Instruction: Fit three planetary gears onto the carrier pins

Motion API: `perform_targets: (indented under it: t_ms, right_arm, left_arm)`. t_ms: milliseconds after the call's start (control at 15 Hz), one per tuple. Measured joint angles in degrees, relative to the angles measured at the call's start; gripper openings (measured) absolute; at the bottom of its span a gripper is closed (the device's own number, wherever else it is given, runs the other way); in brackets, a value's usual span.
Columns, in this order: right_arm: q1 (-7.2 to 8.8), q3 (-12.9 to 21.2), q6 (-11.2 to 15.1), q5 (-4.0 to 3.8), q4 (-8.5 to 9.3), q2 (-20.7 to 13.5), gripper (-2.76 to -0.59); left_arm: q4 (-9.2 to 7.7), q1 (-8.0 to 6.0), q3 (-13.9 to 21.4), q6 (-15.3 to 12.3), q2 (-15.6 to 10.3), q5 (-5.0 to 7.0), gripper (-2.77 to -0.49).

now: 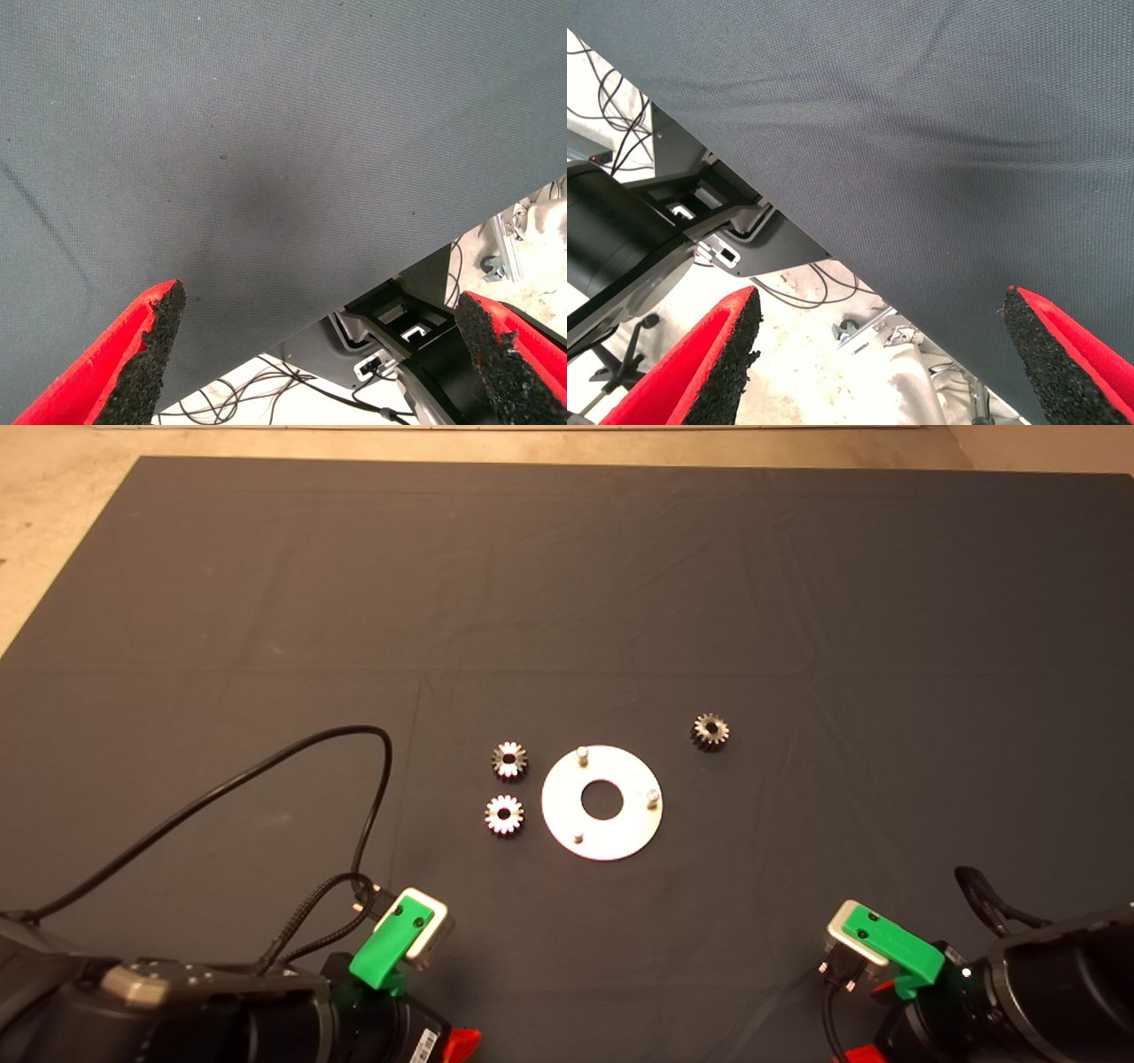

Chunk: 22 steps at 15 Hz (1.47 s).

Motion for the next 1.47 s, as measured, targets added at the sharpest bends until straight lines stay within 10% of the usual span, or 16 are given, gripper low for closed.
perform_targets:
  t_ms: [533, 867, 1467]
  right_arm:
    - [0.36, 0.0, 0.9, -0.83, -0.02, -0.05, -1.33]
    - [10.98, 0.0, 1.97, -1.35, -0.02, -0.01, -1.33]
    - [12.37, -5.52, -0.61, -1.35, 0.09, 0.01, -1.33]
  left_arm:
    - [0.02, 0.0, 0.0, -1.46, -0.99, 0.0, -1.08]
    - [0.0, 0.0, 0.0, -2.21, -1.05, 0.0, -1.08]
    - [0.05, 2.23, 0.0, -2.45, -0.26, -0.02, -1.08]
